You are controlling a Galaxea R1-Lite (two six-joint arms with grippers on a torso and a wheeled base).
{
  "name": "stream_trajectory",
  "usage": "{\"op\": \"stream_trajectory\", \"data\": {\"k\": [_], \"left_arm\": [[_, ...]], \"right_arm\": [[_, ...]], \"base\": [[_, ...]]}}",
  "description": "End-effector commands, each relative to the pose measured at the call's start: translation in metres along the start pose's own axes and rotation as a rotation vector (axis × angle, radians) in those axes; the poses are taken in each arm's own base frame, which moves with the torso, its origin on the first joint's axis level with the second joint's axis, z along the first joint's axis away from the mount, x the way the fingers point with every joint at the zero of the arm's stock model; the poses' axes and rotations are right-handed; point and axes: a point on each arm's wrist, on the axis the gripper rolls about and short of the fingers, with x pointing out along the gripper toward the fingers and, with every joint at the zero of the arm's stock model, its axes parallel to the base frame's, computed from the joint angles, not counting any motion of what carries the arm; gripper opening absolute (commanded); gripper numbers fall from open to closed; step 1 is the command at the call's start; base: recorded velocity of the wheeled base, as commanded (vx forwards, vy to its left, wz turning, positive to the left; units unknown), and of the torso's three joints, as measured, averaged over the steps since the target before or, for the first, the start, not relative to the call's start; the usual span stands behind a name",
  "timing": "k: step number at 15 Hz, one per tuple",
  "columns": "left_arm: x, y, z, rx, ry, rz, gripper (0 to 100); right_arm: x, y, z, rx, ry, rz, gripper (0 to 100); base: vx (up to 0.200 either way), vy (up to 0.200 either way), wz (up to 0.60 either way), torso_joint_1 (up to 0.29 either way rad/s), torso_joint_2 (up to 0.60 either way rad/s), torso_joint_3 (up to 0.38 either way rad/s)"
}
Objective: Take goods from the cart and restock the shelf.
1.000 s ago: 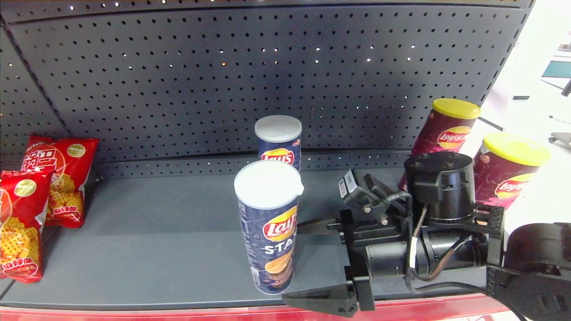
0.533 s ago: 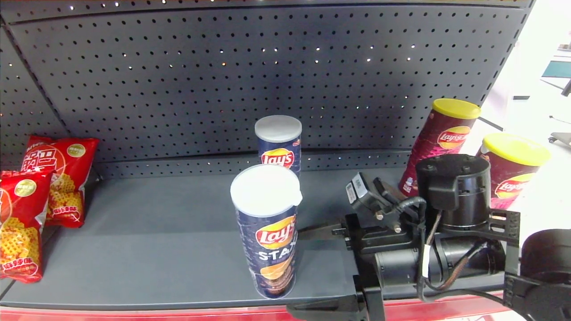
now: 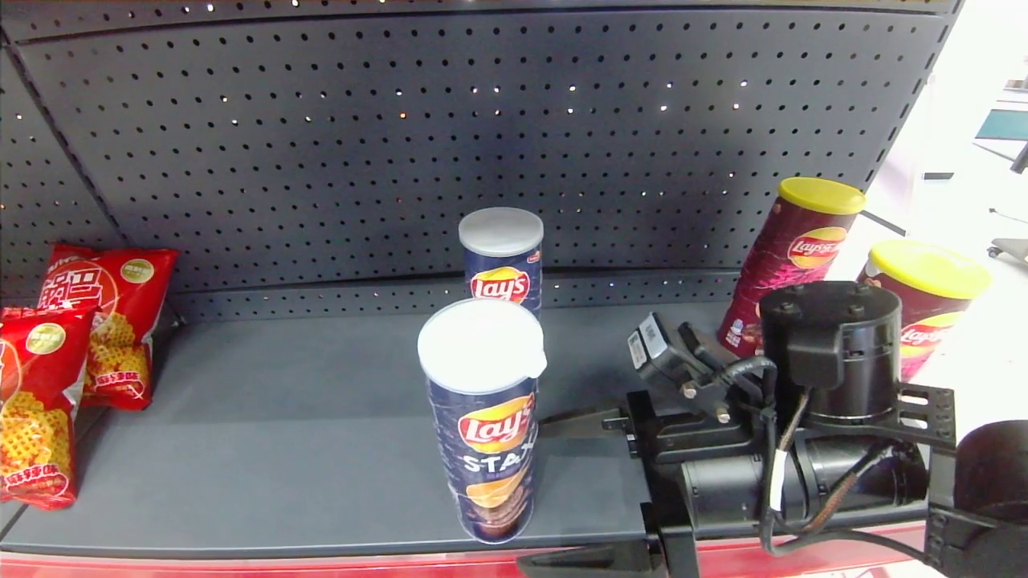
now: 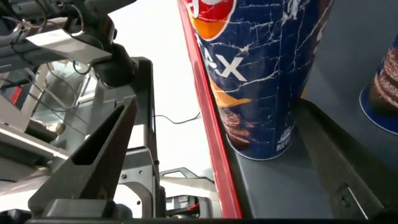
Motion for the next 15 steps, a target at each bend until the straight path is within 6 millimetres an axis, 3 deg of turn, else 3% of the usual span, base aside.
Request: {"op": "stream_trajectory", "data": {"k": [1, 15], "left_arm": [[0.0, 0.0, 0.0, 0.0, 0.001, 0.001, 100], [0.0, 0.0, 0.0, 0.0, 0.001, 0.001, 100]], "right_arm": [[0.0, 0.005, 0.0, 0.002, 0.004, 0.014, 100], [-0.004, 0.02, -0.001, 0.034, 0.012, 0.006, 100]], "base": [[0.0, 0.0, 0.0, 0.0, 0.0, 0.0], [0.0, 0.0, 0.0, 0.0, 0.0, 0.0]]}}
